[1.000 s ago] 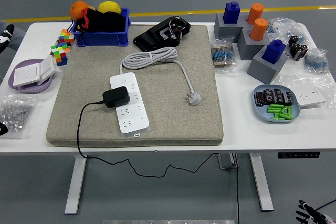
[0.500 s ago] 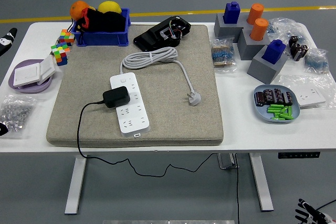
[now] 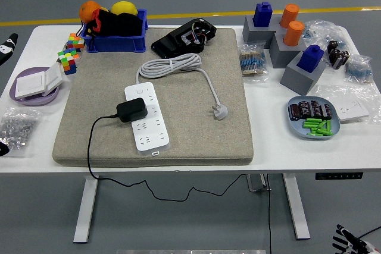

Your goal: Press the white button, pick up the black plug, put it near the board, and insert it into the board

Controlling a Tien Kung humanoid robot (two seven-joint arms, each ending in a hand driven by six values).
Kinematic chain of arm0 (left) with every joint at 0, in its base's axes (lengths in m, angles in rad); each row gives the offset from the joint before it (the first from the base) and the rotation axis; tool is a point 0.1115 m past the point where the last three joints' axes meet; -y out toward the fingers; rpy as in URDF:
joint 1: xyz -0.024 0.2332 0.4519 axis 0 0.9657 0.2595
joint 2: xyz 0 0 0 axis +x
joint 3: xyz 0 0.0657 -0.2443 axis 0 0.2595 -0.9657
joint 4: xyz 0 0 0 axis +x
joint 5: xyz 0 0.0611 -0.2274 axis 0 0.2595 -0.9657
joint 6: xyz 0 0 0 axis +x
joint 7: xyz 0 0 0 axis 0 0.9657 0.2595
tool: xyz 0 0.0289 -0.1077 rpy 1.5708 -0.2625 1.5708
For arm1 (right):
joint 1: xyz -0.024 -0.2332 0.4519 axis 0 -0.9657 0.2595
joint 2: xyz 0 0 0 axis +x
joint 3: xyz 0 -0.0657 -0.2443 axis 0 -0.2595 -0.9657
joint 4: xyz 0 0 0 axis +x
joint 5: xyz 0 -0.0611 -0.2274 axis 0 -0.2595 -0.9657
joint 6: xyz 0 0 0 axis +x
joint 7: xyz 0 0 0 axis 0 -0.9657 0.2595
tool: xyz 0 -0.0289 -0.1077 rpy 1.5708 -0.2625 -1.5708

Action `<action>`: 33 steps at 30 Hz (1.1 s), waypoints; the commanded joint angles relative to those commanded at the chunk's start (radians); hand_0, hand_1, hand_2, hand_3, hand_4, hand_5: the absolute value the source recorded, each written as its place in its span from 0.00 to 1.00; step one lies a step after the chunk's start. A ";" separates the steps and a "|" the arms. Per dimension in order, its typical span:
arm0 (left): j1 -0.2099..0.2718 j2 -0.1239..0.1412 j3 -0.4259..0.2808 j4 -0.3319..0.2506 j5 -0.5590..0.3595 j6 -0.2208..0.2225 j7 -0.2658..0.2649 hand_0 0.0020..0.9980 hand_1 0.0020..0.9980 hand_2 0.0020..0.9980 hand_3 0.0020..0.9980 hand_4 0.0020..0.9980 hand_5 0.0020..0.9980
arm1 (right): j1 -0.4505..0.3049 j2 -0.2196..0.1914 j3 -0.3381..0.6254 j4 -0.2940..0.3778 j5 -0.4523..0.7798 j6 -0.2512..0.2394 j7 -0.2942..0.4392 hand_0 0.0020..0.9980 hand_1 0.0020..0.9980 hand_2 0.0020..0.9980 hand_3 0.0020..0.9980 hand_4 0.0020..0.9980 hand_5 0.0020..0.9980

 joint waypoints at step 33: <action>0.006 0.008 0.028 -0.036 -0.001 0.000 0.003 0.94 0.95 0.86 0.83 0.79 0.14 | 0.001 0.000 -0.004 0.000 0.001 0.001 -0.003 0.78 0.66 0.64 0.62 0.72 0.46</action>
